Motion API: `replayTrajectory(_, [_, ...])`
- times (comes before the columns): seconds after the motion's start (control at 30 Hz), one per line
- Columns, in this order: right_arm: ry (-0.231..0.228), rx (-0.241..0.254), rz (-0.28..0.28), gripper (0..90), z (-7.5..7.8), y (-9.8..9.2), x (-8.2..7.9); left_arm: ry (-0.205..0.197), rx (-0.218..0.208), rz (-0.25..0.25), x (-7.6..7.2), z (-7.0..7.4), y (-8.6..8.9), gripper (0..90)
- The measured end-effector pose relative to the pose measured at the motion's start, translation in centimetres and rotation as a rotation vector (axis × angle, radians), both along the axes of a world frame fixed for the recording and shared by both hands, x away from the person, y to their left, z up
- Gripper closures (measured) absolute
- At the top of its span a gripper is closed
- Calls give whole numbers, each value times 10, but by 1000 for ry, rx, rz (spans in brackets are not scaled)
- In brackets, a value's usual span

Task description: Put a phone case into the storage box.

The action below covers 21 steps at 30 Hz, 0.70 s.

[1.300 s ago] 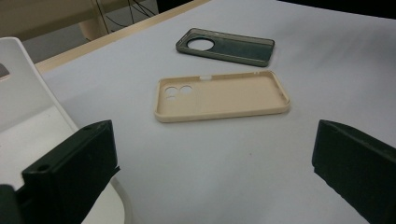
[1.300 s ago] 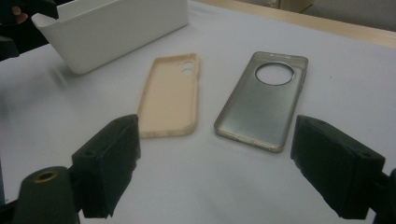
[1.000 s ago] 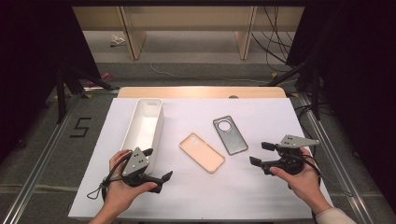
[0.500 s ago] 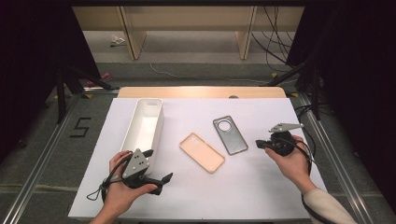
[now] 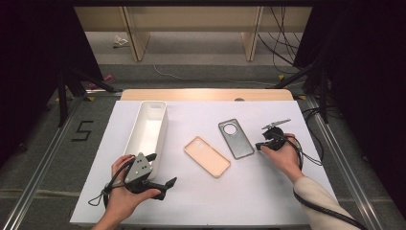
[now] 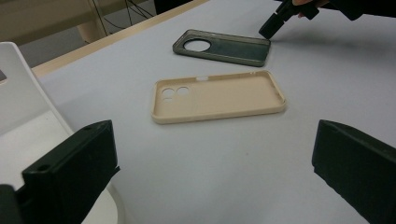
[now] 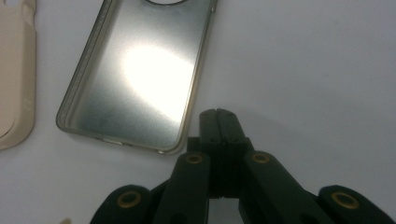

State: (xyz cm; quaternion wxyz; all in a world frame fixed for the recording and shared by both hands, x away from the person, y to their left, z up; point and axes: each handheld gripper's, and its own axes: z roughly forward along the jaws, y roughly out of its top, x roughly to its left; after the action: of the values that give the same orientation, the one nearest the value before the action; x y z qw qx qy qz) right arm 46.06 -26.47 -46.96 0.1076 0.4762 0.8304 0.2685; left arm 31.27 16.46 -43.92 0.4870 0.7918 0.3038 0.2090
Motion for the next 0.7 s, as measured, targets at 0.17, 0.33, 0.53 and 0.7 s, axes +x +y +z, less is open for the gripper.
replayTrajectory(0.17, [16, -7, 9, 900, -1, 6, 0, -1, 0, 0, 0, 0, 0, 0])
replayTrajectory(0.33, [26, -10, 12, 900, -1, 8, -2, 0, 1, -1, 0, 0, 0, 0])
replayTrajectory(0.53, [53, -9, 26, 900, 0, 18, -9, -2, -2, 0, 0, 0, 0, 0])
replayTrajectory(0.7, [61, -7, 45, 900, 0, 25, -14, -3, 0, -2, -1, 0, 0, 0])
